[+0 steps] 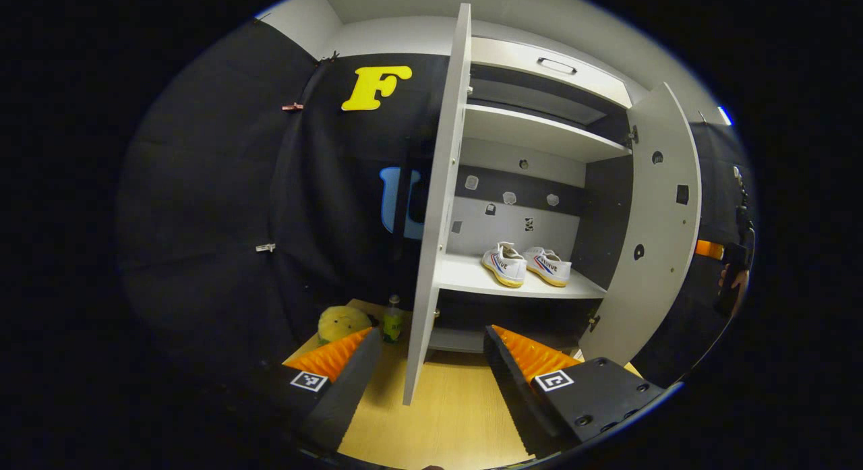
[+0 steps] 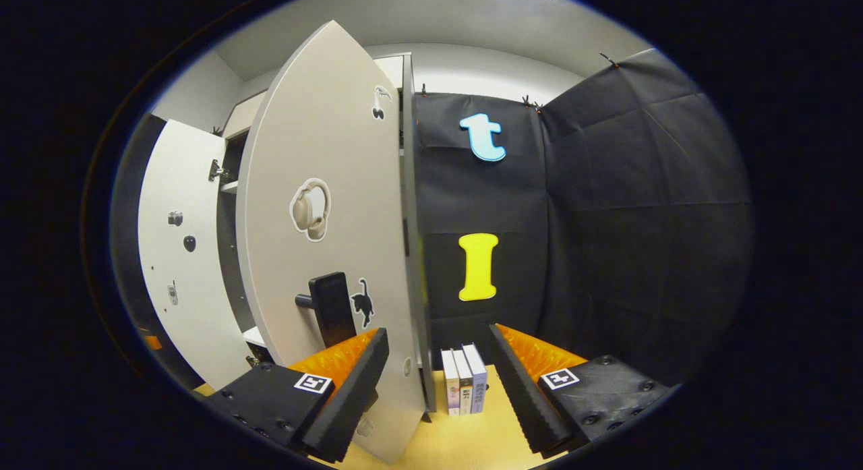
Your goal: Grab one shoe with the right hand and put it into the shoe cabinet, grab the other shoe with the left hand and put it into the shoe cabinet; then close the right door with the right hand and the left door with the left hand.
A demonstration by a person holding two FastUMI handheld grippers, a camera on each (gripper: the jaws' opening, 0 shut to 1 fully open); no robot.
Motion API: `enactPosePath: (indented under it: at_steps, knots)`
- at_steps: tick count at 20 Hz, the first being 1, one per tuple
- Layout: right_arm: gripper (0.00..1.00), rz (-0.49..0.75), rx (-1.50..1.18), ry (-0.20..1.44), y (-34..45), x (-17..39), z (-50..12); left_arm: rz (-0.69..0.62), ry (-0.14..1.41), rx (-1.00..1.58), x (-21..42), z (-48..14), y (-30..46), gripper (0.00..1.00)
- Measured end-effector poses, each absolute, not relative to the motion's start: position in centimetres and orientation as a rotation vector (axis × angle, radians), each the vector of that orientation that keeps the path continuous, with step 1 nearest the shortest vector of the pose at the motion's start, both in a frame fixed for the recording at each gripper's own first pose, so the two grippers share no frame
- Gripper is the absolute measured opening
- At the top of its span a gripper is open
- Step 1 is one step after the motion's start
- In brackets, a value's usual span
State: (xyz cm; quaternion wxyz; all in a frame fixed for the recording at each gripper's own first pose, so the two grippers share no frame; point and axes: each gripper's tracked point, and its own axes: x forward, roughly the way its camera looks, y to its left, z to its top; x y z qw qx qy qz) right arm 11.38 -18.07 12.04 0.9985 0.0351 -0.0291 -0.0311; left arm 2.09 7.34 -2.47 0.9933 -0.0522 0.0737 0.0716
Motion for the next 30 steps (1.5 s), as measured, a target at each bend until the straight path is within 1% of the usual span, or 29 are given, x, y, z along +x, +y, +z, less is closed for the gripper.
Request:
enactPosePath:
  at_steps: [5,8,11,14,19,22,26,30]
  knots:
    - [0.96,0.048,0.114,-0.061,-11.8,13.6,11.4,0.222,0.148,-0.092,0.3,-2.4,9.9,0.95]
    - [0.98,0.145,0.136,-0.027,-7.3,15.1,10.4,0.261,0.129,-0.069,-0.7,-1.7,11.6,0.95]
    - [0.98,0.167,0.133,-0.028,-5.0,15.2,10.0,0.296,0.117,-0.055,-1.1,-0.7,13.5,0.95]
    - [0.98,0.157,0.126,-0.037,-4.7,14.1,9.5,0.298,0.1,-0.058,-0.3,0.1,14.9,0.95]
    - [0.98,0.108,0.157,-0.001,-5.9,11.0,7.0,0.27,0.027,0.011,3.4,4.1,17.2,0.95]
    - [0.98,0.075,0.171,0.039,-6.3,9.1,5.2,0.245,0.013,0.02,5.8,5.3,18.9,0.95]
    - [0.98,0.034,0.17,0.047,-5.5,6.6,4.6,0.173,0.0,0.004,9.5,6.1,20.3,0.95]
    - [0.98,0.041,0.136,0.063,-3.4,4.7,4.0,0.069,-0.004,-0.006,13.2,6.8,20.6,0.95]
